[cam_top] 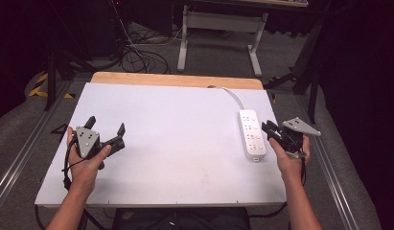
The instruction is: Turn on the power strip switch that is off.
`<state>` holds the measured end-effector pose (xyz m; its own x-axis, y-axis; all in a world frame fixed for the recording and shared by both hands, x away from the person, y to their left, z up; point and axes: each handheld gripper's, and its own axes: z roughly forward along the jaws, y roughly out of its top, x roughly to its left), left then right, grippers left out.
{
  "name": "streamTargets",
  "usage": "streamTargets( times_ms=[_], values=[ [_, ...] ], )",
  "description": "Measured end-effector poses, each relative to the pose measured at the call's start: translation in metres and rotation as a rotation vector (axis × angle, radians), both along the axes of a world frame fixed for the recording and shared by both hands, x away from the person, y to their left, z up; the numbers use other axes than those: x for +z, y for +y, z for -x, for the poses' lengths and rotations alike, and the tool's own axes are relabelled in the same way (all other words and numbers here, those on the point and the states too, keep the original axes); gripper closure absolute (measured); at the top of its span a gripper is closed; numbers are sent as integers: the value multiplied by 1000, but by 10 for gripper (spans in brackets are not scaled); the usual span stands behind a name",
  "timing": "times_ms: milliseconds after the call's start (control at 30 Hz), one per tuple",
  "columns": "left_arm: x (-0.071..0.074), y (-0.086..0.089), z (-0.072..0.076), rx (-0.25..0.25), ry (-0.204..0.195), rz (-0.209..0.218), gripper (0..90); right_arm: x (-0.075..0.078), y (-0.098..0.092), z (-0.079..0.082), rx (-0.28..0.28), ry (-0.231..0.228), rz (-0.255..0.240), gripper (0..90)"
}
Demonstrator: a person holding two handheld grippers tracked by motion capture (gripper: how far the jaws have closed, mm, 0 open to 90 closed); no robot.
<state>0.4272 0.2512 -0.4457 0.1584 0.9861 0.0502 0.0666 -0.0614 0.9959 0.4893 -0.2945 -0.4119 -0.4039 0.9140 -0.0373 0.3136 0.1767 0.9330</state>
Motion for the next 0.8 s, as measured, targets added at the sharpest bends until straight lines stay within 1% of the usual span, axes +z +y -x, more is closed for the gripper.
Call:
streamTargets(
  times_ms=[167, 300, 400, 500, 600, 633, 667, 700, 733, 800],
  values=[
    [0, 0, 0, -2, 0, -1, 70, 2, 2, 5, 16, -40, -19, 698],
    [0, 0, 0, 0, 1, 3, 71, 3, 5, 10, 43, -51, -19, 671],
    [0, 0, 0, -2, -1, 2, 71, 5, 7, 13, 43, -62, -33, 668],
    [0, 0, 0, -2, 1, -1, 71, 7, 8, 16, 48, -77, -50, 633],
    [0, 1, 0, 1, 1, 4, 72, 7, 9, 23, 56, -82, -55, 627],
    [0, 1, 0, 1, 1, 4, 73, 7, 8, 27, 65, -90, -59, 618],
    [0, 1, 0, 0, 1, 4, 73, 7, 8, 27, 65, -90, -59, 618],
    [1, 1, 0, 0, 0, 3, 73, 8, 8, 28, 69, -94, -62, 608],
    [1, 0, 1, -2, -3, 3, 73, 8, 8, 29, 71, -99, -76, 588],
    [1, 0, 1, -3, -2, -1, 73, 8, 7, 28, 75, -101, -89, 533]
  ],
)
